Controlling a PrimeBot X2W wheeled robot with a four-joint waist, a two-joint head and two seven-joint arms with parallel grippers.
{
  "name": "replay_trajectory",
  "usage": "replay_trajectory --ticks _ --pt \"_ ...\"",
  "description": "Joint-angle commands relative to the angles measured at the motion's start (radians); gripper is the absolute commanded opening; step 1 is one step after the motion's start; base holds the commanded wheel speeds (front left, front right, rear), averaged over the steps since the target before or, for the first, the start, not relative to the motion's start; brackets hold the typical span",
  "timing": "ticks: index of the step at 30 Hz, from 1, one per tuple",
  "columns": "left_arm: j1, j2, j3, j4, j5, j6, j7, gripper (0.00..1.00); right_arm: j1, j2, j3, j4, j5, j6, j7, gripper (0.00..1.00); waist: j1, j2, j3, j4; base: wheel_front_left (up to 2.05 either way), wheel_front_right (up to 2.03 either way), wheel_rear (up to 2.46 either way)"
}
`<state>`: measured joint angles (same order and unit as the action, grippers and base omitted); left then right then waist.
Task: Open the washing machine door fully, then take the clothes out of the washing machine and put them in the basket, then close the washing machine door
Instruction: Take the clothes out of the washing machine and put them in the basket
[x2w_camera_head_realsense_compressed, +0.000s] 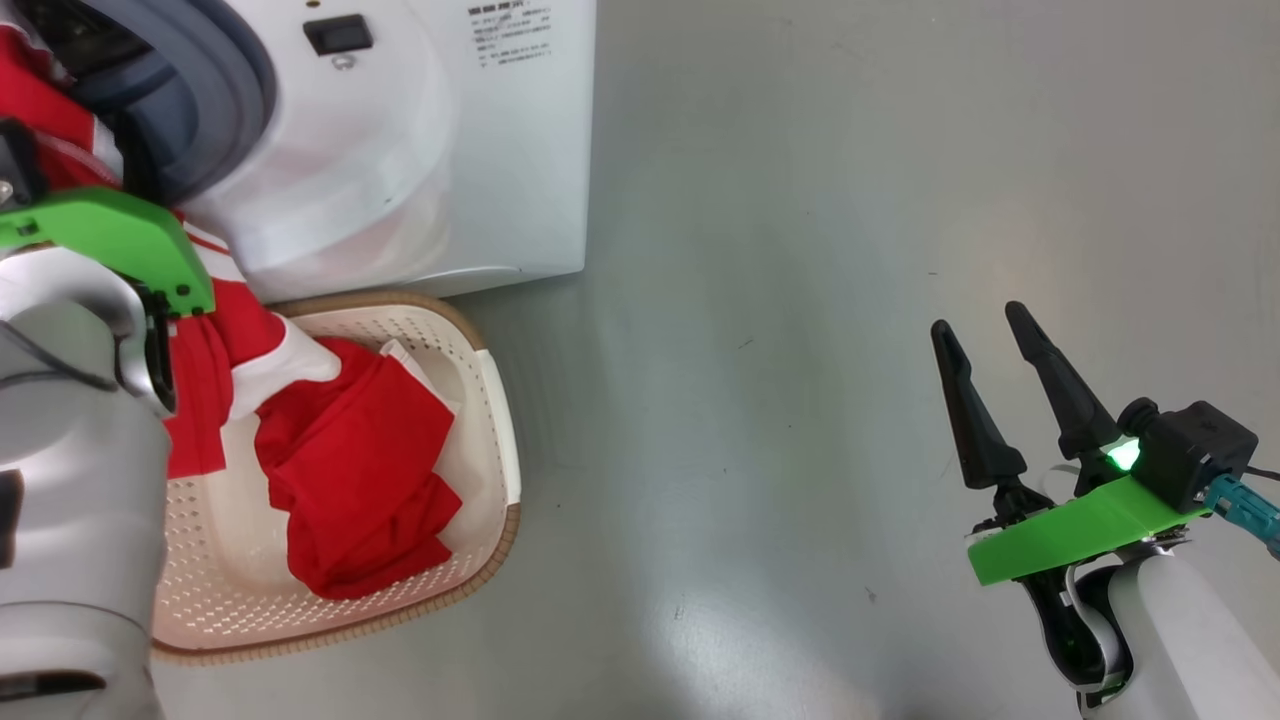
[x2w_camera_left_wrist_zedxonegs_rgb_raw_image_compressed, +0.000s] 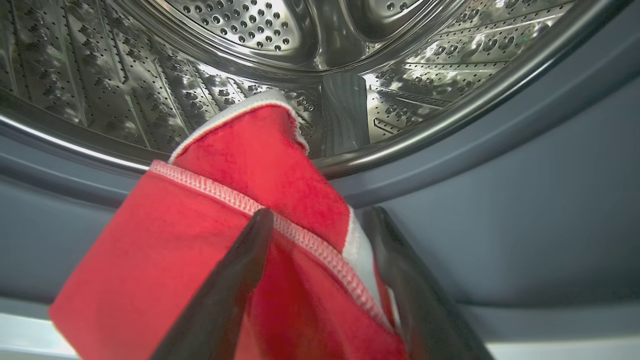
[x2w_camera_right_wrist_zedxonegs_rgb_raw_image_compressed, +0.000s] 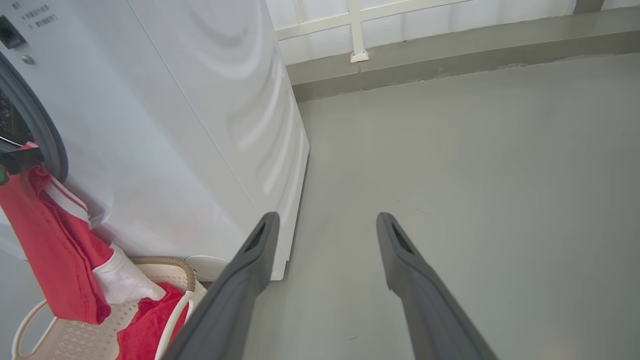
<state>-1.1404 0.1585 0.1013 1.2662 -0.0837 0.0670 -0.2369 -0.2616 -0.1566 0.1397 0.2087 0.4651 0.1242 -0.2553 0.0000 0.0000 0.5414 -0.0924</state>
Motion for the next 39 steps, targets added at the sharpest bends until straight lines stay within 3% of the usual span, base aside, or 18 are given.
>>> replay_trajectory --ticks 1,6,7,8,9,11,18,22,30,39 --pt "-0.005 0.058 0.005 -0.004 0.01 0.018 0.006 1.0 -0.005 -0.004 0.018 -0.022 0.002 0.007 -0.006 1.0 0.0 0.0 0.002 -0.002 0.0 0.0 0.0" --pt "-0.013 0.072 -0.003 0.009 0.01 0.034 0.016 1.0 -0.009 -0.001 0.017 -0.023 0.002 0.007 -0.006 1.0 0.0 0.0 0.005 -0.007 0.0 0.0 0.0" --pt "-0.013 0.074 -0.003 0.01 0.007 0.036 0.016 0.8 -0.009 -0.001 0.016 -0.023 0.002 0.007 -0.006 1.0 0.0 0.0 0.005 -0.008 0.0 0.0 0.0" --pt "-0.013 0.075 -0.004 0.012 0.006 0.038 0.015 0.49 -0.009 -0.001 0.016 -0.023 0.002 0.007 -0.006 1.0 0.0 0.0 0.005 -0.008 0.0 0.0 0.0" --pt "-0.013 0.077 -0.004 0.013 0.004 0.041 0.014 0.38 -0.009 -0.001 0.015 -0.023 0.002 0.007 -0.006 1.0 0.0 0.0 0.006 -0.008 0.0 0.0 0.0" --pt "-0.013 0.079 -0.005 0.014 0.001 0.046 0.008 0.0 -0.01 -0.001 0.015 -0.023 0.002 0.007 -0.006 1.0 0.0 0.0 0.006 -0.008 0.0 0.0 0.0" --pt "-0.007 0.08 0.007 0.011 -0.024 0.047 -0.013 0.0 -0.009 -0.003 0.01 -0.024 0.001 0.007 -0.006 1.0 0.0 0.0 0.004 -0.004 0.0 0.0 0.0" --pt "0.012 0.075 0.032 -0.034 -0.059 0.025 -0.023 0.0 -0.008 -0.004 0.005 -0.024 0.001 0.007 -0.006 1.0 0.0 0.0 0.0 0.002 0.0 0.0 0.0" --pt "0.187 0.033 0.105 -0.365 -0.101 -0.02 -0.025 0.0 -0.002 -0.004 -0.008 -0.026 -0.003 0.007 -0.006 1.0 0.0 0.0 -0.015 0.022 0.0 0.0 0.0" --pt "0.409 -0.071 0.199 -0.666 -0.096 -0.095 -0.025 0.0 0.009 -0.012 -0.011 -0.025 -0.005 0.007 -0.006 1.0 0.0 0.0 -0.037 0.048 0.0 0.0 0.0"
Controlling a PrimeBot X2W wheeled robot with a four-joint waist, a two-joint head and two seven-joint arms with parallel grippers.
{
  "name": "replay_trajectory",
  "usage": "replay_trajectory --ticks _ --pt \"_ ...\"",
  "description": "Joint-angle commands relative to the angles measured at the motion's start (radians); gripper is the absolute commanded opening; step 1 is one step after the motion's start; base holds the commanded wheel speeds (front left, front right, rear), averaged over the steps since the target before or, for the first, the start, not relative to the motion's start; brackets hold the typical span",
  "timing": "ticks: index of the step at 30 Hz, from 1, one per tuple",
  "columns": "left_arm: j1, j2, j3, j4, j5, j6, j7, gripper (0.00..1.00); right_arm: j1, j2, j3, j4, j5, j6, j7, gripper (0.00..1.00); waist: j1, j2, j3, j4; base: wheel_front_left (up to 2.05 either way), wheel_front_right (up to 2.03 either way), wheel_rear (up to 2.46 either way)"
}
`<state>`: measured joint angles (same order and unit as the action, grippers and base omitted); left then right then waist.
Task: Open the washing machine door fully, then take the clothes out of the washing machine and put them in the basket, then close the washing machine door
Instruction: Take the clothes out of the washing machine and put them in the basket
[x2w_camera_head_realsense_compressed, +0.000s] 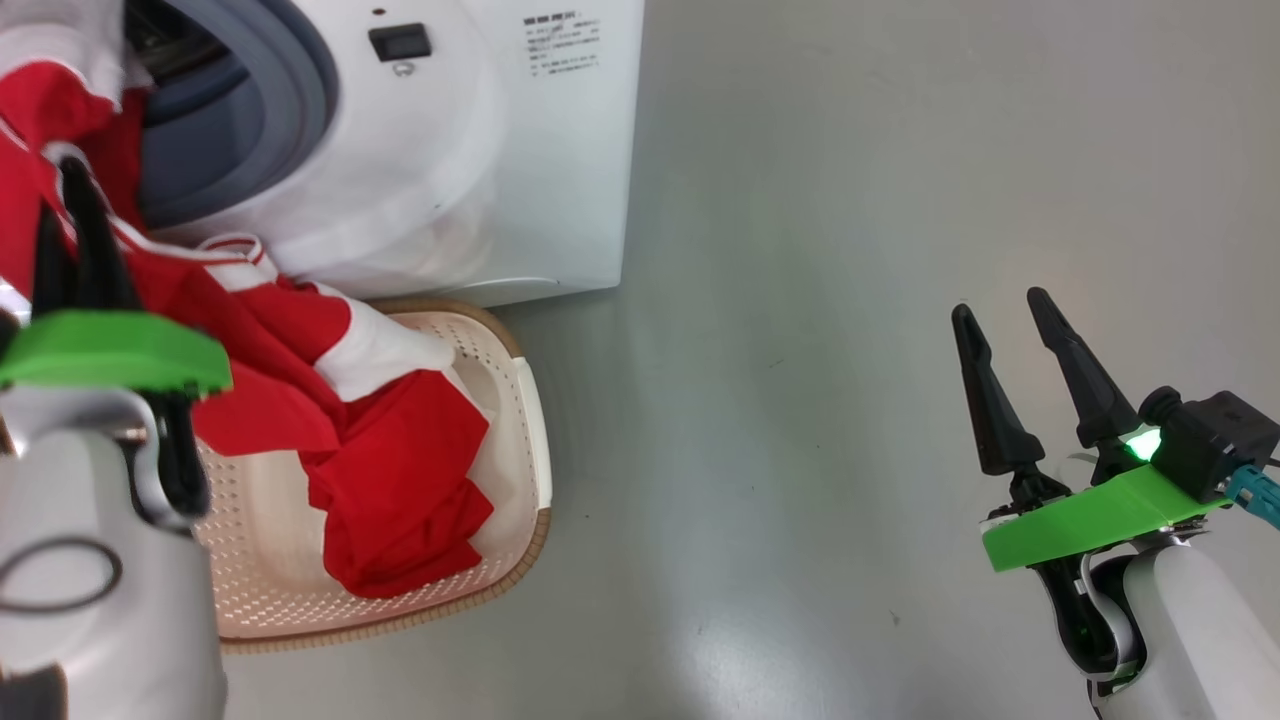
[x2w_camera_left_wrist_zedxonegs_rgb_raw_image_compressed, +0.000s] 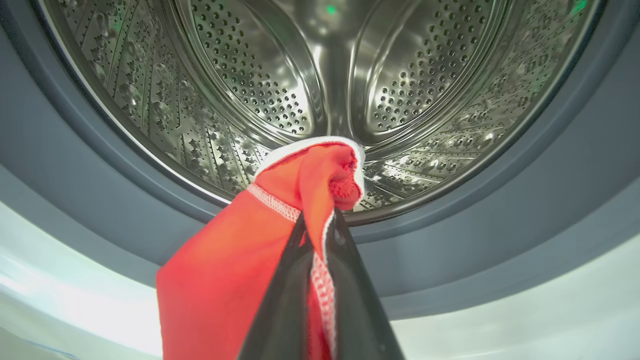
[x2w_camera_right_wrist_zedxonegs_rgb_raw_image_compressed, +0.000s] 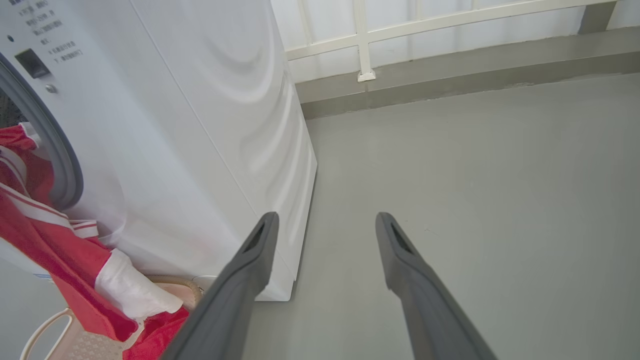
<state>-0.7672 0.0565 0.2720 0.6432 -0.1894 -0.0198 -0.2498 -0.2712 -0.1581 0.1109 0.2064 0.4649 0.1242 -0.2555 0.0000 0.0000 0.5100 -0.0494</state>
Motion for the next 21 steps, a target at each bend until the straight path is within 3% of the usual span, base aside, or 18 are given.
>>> replay_trajectory --ticks 1,6,10,21 --pt "0.057 0.023 0.034 -0.067 0.013 -0.019 -0.012 0.0 0.02 -0.011 0.019 -0.022 -0.005 0.007 -0.006 1.0 0.0 0.0 -0.009 0.007 0.0 0.0 0.0" --pt "0.18 -0.003 0.048 -0.204 0.02 -0.072 -0.012 0.0 0.021 -0.012 0.031 -0.019 -0.004 0.007 -0.006 1.0 0.0 0.0 -0.026 0.006 0.0 0.0 0.0" --pt "0.268 -0.006 0.007 -0.266 -0.017 -0.09 -0.012 0.0 0.026 -0.012 0.03 -0.017 -0.003 0.007 -0.006 1.0 0.0 0.0 -0.035 0.008 0.0 0.0 0.0" --pt "0.417 -0.006 -0.1 -0.312 -0.099 -0.061 -0.012 0.0 0.041 -0.009 0.036 -0.014 0.0 0.007 -0.006 1.0 0.0 0.0 -0.054 0.014 0.0 0.0 0.0"
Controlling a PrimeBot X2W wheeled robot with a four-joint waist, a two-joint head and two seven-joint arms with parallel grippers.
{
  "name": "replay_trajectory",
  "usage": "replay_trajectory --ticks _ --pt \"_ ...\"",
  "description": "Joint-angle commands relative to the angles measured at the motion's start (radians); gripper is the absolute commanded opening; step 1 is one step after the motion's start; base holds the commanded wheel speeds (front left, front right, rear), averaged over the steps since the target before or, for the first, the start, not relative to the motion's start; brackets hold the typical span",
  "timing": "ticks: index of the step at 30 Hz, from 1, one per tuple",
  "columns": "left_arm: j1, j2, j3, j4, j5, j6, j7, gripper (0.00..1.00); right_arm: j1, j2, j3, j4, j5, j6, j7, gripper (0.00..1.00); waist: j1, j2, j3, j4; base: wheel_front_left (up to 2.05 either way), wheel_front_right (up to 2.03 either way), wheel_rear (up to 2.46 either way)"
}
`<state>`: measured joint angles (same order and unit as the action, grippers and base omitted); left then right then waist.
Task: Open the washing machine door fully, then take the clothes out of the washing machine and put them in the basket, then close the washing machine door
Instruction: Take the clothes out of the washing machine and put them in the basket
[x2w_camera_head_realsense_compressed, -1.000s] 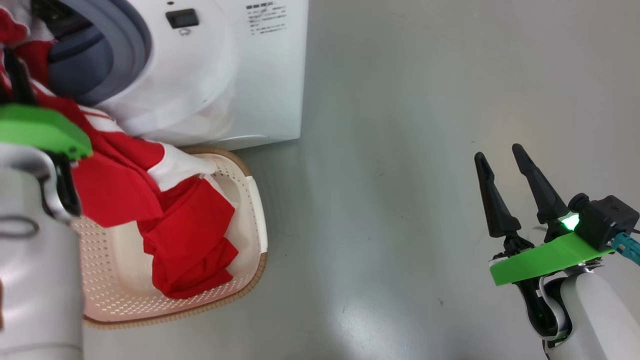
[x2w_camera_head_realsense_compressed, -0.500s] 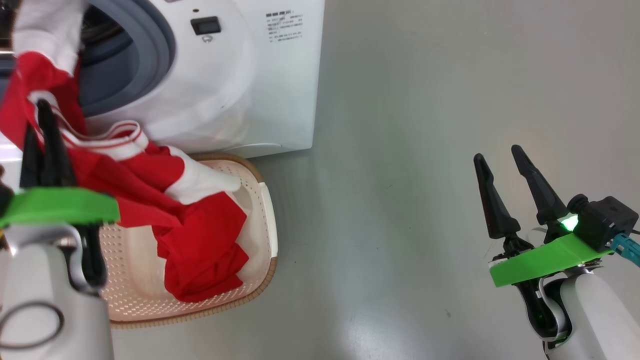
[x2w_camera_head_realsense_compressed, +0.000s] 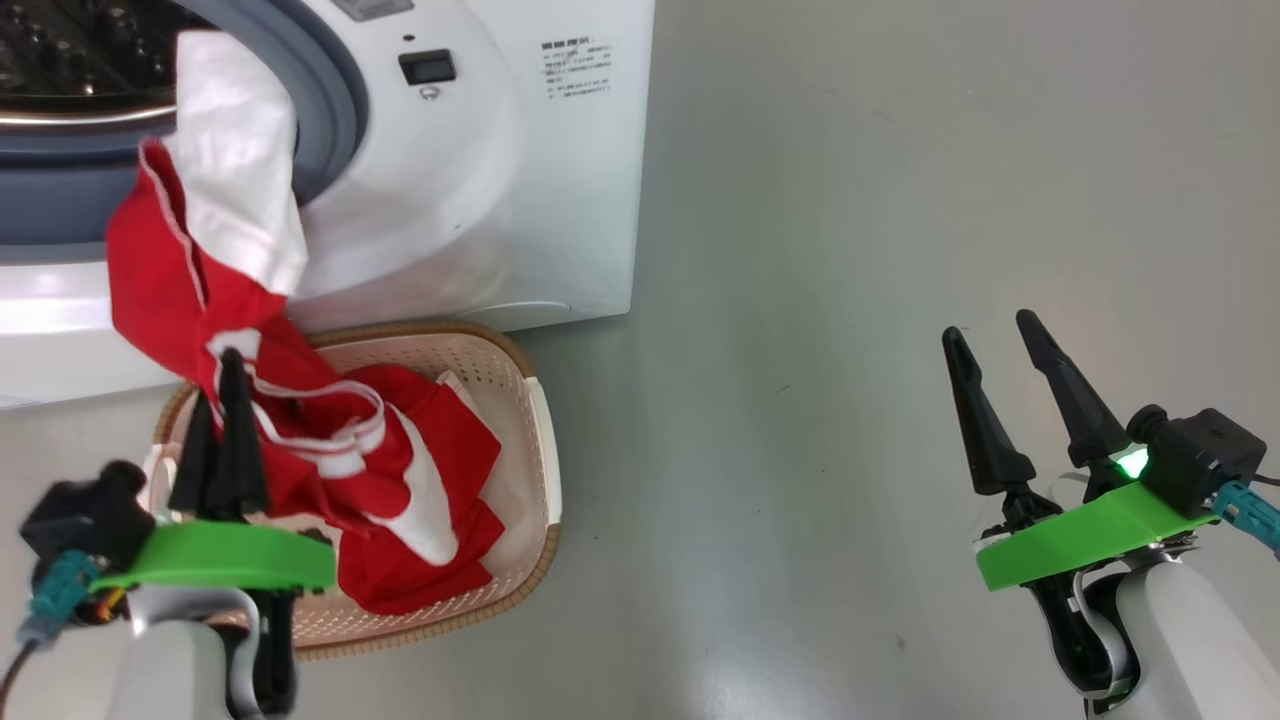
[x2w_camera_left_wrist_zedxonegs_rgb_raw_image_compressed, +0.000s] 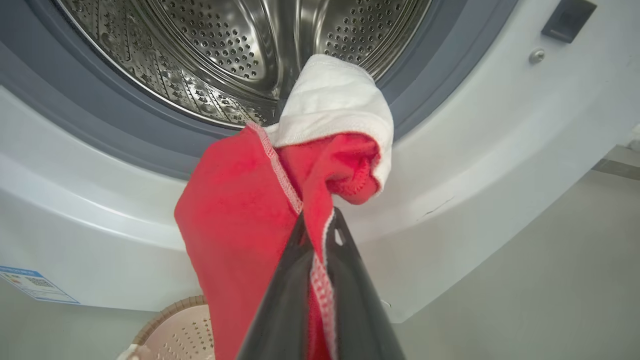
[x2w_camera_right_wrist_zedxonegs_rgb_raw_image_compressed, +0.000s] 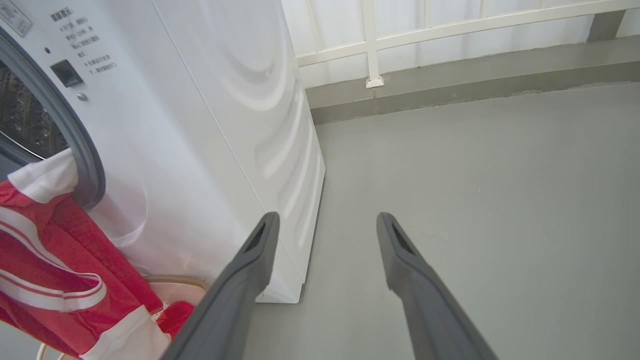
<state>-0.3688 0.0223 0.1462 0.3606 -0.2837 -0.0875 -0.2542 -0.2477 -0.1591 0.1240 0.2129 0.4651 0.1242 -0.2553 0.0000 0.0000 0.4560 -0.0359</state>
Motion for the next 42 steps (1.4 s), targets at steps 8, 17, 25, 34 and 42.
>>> replay_trajectory --ticks 8,17,25,34,42 --pt "0.077 0.028 -0.032 0.009 -0.05 0.032 -0.008 0.0 0.02 -0.013 0.028 -0.021 0.002 0.007 -0.006 1.0 0.0 0.0 -0.001 -0.001 0.0 0.0 0.0" --pt "0.085 0.028 -0.06 0.121 -0.084 0.058 -0.008 0.0 0.014 -0.018 0.022 -0.025 0.0 0.007 -0.006 1.0 0.0 0.0 0.018 -0.002 0.0 0.0 0.0" --pt "0.012 0.028 -0.055 0.284 -0.088 0.057 -0.008 0.0 0.01 -0.022 0.015 -0.032 -0.003 0.007 -0.006 1.0 0.0 0.0 0.043 0.0 0.0 0.0 0.0" --pt "-0.111 0.028 -0.031 0.463 -0.049 0.039 -0.008 0.0 -0.009 -0.028 0.012 -0.044 -0.008 0.007 -0.006 1.0 0.0 0.0 0.095 -0.01 0.0 0.0 0.0" --pt "-0.158 0.028 0.004 0.528 -0.019 0.031 -0.008 0.26 -0.013 -0.029 0.006 -0.044 -0.008 0.007 -0.006 1.0 0.0 0.0 0.111 -0.019 0.0 0.0 0.0"
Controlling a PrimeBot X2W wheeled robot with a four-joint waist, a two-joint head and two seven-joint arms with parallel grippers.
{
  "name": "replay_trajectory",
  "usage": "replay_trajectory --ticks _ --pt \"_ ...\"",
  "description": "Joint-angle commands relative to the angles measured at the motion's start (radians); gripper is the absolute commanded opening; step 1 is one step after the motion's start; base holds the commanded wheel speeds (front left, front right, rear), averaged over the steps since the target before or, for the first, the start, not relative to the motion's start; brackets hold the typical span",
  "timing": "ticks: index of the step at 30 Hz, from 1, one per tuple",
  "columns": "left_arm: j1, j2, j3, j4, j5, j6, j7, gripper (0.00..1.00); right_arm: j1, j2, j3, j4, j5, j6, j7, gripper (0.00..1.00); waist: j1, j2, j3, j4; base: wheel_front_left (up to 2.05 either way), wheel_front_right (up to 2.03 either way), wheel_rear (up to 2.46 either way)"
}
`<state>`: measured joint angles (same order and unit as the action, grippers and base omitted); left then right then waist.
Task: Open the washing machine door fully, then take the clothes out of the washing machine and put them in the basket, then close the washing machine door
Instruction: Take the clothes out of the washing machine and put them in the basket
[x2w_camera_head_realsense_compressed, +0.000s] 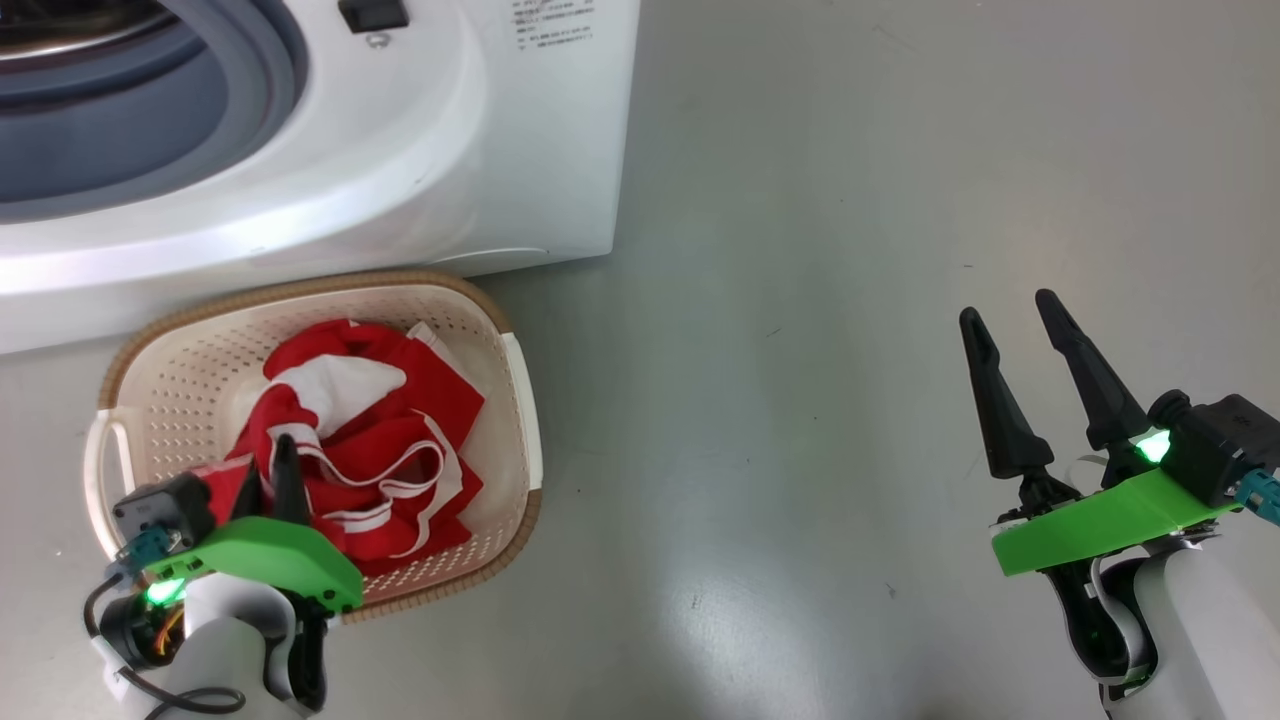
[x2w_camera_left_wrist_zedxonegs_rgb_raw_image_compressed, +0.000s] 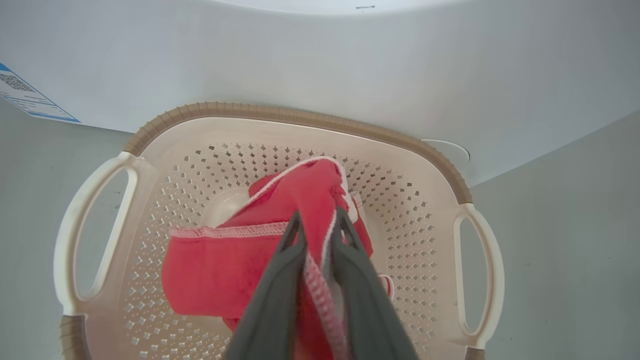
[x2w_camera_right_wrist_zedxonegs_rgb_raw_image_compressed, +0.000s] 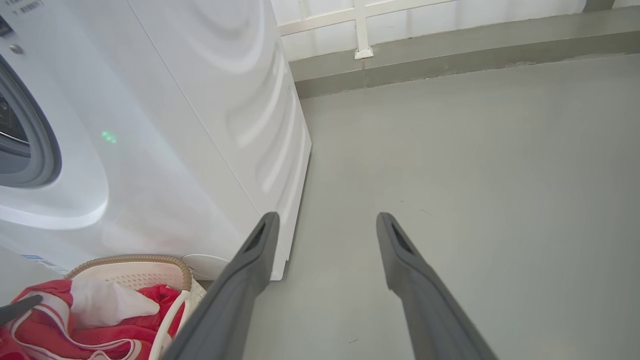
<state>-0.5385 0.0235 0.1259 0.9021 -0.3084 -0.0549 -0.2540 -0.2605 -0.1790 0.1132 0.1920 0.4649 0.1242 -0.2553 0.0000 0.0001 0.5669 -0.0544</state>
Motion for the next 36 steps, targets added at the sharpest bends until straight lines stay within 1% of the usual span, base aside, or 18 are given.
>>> replay_trajectory --ticks 1,2,3,4,5,6,7,14,23,29,36 --pt "0.01 0.027 0.027 -0.007 0.007 -0.004 -0.008 0.33 -0.001 -0.009 0.017 -0.022 -0.008 0.007 -0.006 1.0 0.0 -0.0001 -0.001 -0.001 0.0 0.0 0.0" --pt "0.008 0.027 0.028 -0.002 0.008 -0.005 -0.008 0.36 -0.001 -0.008 0.017 -0.021 -0.009 0.007 -0.006 1.0 0.0 -0.0001 -0.002 -0.001 0.0 0.0 0.0" --pt "0.008 0.027 0.029 0.002 0.008 -0.006 -0.008 0.61 -0.001 -0.007 0.017 -0.02 -0.009 0.007 -0.006 1.0 0.0 -0.0001 -0.003 -0.001 0.0 0.0 0.0" --pt "0.006 0.027 0.03 0.006 0.007 -0.008 -0.008 0.76 -0.001 -0.006 0.017 -0.02 -0.009 0.007 -0.006 1.0 0.0 -0.0001 -0.004 0.0 0.0 0.0 0.0" --pt "0.005 0.027 0.03 0.01 0.006 -0.009 -0.008 0.82 -0.002 -0.005 0.016 -0.019 -0.009 0.007 -0.006 1.0 0.0 -0.0001 -0.005 0.001 0.0 0.0 0.0" --pt "0.004 0.027 0.03 0.013 0.005 -0.011 -0.008 0.98 -0.003 -0.005 0.016 -0.019 -0.009 0.007 -0.006 1.0 0.0 -0.0001 -0.007 0.002 0.0 0.0 0.0" --pt "0.003 0.027 0.03 0.015 0.004 -0.012 -0.008 1.0 -0.003 -0.006 0.016 -0.018 -0.009 0.007 -0.006 1.0 0.0 -0.0001 -0.009 0.003 0.0 0.0 0.0" --pt "0.026 0.027 0.026 0.002 -0.005 -0.022 -0.008 1.0 0.007 -0.009 0.022 -0.01 -0.009 0.007 -0.006 1.0 0.0 -0.0001 -0.045 0.01 0.0 0.0 0.0" --pt "0.078 0.027 0.028 -0.066 0.008 -0.03 -0.008 1.0 0.026 -0.008 0.034 0.006 -0.005 0.007 -0.006 1.0 0.0 -0.0001 -0.116 0.014 0.0 0.0 0.0" --pt "0.126 0.027 0.031 -0.147 0.03 -0.039 -0.008 1.0 0.052 -0.008 0.04 0.019 -0.002 0.007 -0.006 1.0 0.0 -0.0001 -0.181 0.016 0.0 0.0 0.0" --pt "0.194 0.027 0.041 -0.277 0.057 -0.052 -0.008 1.0 0.095 -0.01 0.043 0.033 0.001 0.007 -0.006 1.0 0.0 -0.0001 -0.277 0.017 0.0 0.0 0.0"
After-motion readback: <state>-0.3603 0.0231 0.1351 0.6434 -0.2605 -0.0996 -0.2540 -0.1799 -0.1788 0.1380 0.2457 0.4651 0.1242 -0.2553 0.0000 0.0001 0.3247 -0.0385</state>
